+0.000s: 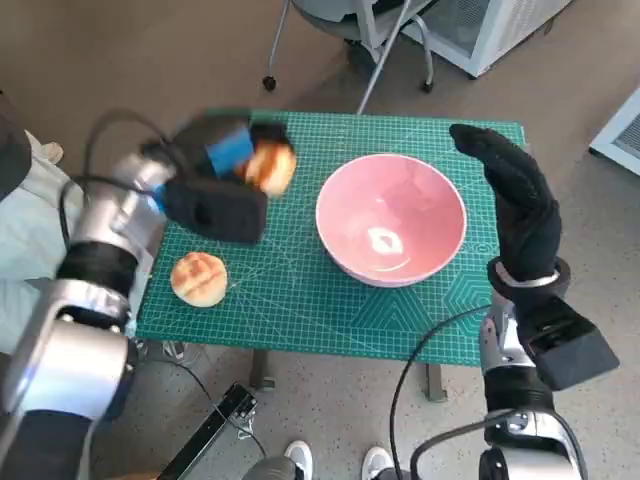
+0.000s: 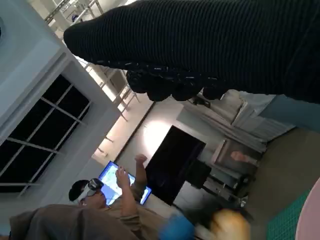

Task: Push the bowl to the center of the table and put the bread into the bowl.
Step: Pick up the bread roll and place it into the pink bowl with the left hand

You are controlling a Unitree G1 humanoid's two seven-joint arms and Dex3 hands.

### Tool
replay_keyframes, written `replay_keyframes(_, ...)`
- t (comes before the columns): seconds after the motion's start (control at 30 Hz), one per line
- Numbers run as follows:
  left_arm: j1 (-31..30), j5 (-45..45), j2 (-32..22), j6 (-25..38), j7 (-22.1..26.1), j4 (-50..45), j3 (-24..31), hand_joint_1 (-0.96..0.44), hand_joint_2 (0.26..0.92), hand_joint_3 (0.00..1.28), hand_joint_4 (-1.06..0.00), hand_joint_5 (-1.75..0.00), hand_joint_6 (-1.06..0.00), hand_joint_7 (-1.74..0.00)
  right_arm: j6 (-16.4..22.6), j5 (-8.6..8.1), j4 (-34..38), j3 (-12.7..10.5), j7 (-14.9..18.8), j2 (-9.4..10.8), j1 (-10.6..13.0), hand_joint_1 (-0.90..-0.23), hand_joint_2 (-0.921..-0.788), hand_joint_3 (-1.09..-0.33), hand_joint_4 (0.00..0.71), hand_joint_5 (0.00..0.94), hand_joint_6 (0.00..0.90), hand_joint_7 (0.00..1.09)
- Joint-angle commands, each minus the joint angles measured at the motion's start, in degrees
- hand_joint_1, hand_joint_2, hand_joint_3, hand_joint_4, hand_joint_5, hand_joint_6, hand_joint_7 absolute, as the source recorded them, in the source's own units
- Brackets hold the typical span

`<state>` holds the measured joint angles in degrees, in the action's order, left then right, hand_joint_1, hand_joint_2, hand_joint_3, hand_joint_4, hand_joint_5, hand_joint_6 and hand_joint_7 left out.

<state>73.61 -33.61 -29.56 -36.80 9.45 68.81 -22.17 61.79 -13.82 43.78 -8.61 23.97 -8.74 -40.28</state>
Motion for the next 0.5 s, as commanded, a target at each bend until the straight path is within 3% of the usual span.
replay_keyframes(0.03,2.7,2.8,0.8,-3.9,1.0,-3.2,1.8,0.00,0.920,0.07,-0.60,-1.32,-0.73,-1.00,-0.8,-0.92,-0.2,0.1,0.8,0.0,1.4,-0.588,-0.921,-0.727,0.292,0.000,0.000,0.82)
replay_keyframes(0.27,3.7,3.0,4.2,-5.5,-0.1,-4.1,1.7,0.00,0.920,0.05,-0.64,-1.19,-0.71,-1.11,-0.8,-1.34,-0.4,0.1,1.2,0.0,1.5,-0.607,-0.921,-0.723,0.293,0.001,0.002,0.81)
replay_keyframes(0.5,4.2,1.0,8.8,-5.5,-0.5,-2.3,-0.6,0.00,0.921,0.06,-0.63,-1.19,-0.69,-1.13,-0.7,-1.81,-0.5,0.2,1.6,0.1,1.7,-0.618,-0.921,-0.722,0.293,0.001,0.002,0.82)
